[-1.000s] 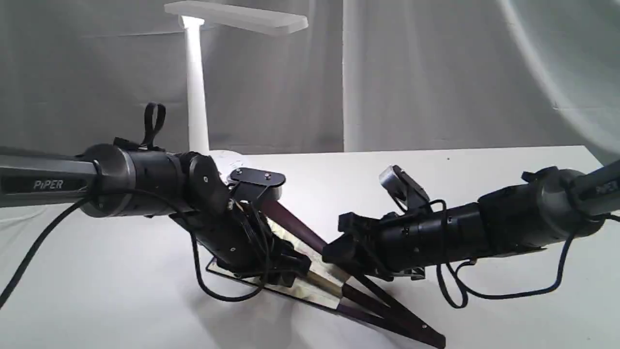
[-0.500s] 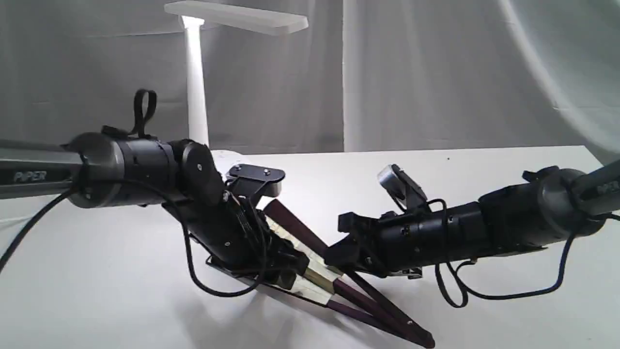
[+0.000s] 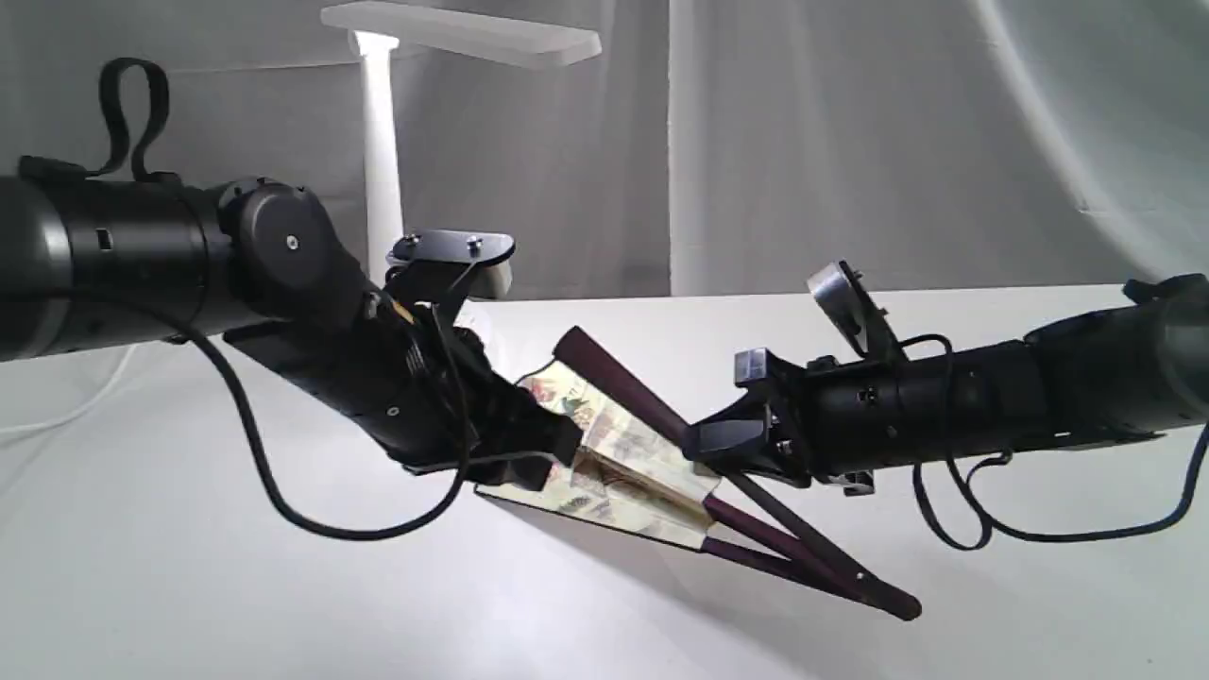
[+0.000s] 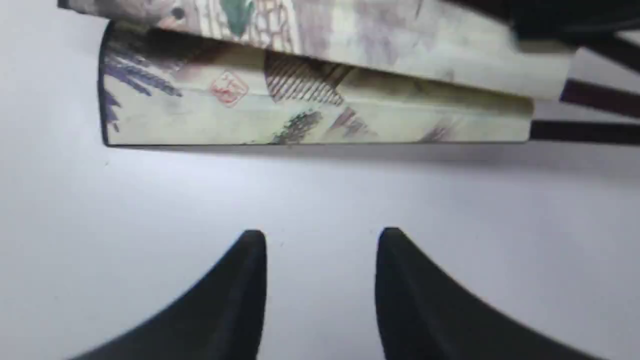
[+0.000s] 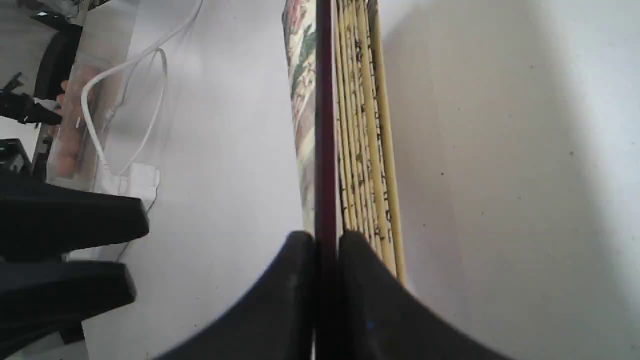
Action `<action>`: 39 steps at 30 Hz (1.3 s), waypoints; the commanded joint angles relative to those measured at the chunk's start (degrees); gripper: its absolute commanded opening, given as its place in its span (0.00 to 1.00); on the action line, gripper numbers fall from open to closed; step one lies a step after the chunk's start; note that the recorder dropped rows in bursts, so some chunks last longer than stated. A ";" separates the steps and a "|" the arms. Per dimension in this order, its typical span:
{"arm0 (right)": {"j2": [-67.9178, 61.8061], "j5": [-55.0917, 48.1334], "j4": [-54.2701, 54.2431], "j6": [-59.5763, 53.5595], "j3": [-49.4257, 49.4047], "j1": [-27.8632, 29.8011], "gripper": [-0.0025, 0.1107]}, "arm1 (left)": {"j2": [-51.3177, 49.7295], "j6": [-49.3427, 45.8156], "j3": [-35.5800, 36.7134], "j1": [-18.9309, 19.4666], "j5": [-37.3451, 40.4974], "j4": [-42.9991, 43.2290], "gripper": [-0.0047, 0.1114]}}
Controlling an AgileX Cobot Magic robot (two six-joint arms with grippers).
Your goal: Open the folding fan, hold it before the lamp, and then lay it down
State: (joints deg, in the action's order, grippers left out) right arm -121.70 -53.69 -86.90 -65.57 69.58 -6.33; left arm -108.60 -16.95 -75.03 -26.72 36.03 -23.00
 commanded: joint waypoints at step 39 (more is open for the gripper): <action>8.91 -9.05 3.97 7.82 -0.21 5.81 0.02 | 5.04 -23.22 19.09 0.44 -22.68 -19.41 0.04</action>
State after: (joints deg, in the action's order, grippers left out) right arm -113.61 -61.89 -81.41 -57.48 69.58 -0.68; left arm -103.41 -37.83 -55.02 -25.60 10.79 -44.90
